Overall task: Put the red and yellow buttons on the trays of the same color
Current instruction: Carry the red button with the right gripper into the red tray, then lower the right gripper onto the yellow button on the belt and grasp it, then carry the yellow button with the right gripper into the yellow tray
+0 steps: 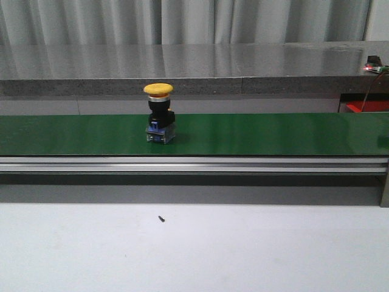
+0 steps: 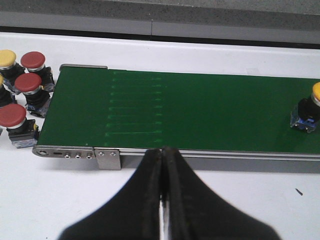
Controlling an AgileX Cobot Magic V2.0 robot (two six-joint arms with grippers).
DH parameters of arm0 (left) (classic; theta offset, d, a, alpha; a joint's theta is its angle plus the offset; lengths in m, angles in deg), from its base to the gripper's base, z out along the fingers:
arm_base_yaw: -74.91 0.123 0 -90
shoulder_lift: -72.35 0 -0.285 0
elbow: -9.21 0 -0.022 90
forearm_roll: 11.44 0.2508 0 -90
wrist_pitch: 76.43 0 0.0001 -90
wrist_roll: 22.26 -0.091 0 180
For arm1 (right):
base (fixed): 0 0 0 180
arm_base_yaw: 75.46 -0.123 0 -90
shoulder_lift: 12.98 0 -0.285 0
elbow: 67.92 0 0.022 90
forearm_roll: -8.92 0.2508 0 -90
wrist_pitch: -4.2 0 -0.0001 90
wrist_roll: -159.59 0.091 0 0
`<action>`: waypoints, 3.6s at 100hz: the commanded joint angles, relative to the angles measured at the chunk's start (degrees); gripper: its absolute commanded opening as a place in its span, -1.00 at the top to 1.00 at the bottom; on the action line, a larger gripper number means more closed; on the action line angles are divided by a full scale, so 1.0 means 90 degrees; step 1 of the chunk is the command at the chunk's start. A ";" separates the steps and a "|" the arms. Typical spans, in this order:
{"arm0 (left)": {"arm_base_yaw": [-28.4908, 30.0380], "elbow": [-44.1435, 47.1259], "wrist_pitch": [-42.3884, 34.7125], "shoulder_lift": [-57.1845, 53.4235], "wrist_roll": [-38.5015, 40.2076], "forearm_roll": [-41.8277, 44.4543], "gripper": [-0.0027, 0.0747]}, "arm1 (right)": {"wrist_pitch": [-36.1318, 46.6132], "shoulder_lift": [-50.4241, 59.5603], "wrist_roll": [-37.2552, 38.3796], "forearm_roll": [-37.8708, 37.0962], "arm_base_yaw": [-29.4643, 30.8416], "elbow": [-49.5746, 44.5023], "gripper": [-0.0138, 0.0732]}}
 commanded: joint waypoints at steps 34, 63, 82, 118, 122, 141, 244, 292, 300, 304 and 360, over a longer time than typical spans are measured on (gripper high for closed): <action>-0.0049 -0.0170 -0.0412 -0.0017 0.0014 -0.0098 0.98 | -0.0650 0.0779 -0.0082 0.0054 0.0051 0.0341 -0.64; -0.0049 -0.0170 -0.0412 -0.0017 0.0014 -0.0098 0.98 | -0.0890 0.1514 -0.0087 0.0103 0.0043 0.0320 -0.64; -0.0049 -0.0170 -0.0412 -0.0017 0.0014 -0.0098 0.98 | -0.0892 0.2100 -0.0140 0.0239 -0.0220 0.0032 -0.64; -0.0049 -0.0170 -0.0423 -0.0017 0.0014 -0.0098 0.98 | -0.0231 0.3243 -0.0140 0.0308 -0.1387 -0.1301 -0.64; -0.0049 -0.0170 -0.0423 -0.0017 0.0014 -0.0098 0.98 | -0.0183 0.3325 -0.0140 0.0324 -0.1595 -0.1373 -0.64; -0.0049 -0.0170 -0.0411 -0.0017 0.0014 -0.0098 0.98 | -0.0240 0.3394 -0.0140 0.0467 -0.2591 -0.1425 -0.64; -0.0049 -0.0170 -0.0411 -0.0017 0.0014 -0.0098 0.98 | -0.0643 0.1853 -0.0129 0.0047 -0.4392 -0.0693 -0.64; -0.0049 -0.0170 -0.0411 -0.0017 0.0014 -0.0098 0.98 | -0.0909 0.1688 0.0098 -0.0206 -0.4234 -0.0693 0.05; -0.0049 -0.0170 -0.0411 -0.0017 0.0014 -0.0098 0.98 | -0.0946 0.1754 0.0098 -0.0215 -0.4210 -0.0693 0.05; -0.0049 -0.0170 -0.0387 -0.0017 0.0014 -0.0098 0.98 | -0.1057 0.1816 0.0098 -0.0239 -0.4184 -0.0693 0.05; -0.0049 -0.0170 -0.0374 -0.0017 0.0014 -0.0098 0.98 | -0.1765 0.2990 0.0266 -0.0268 -0.2227 -0.0745 0.06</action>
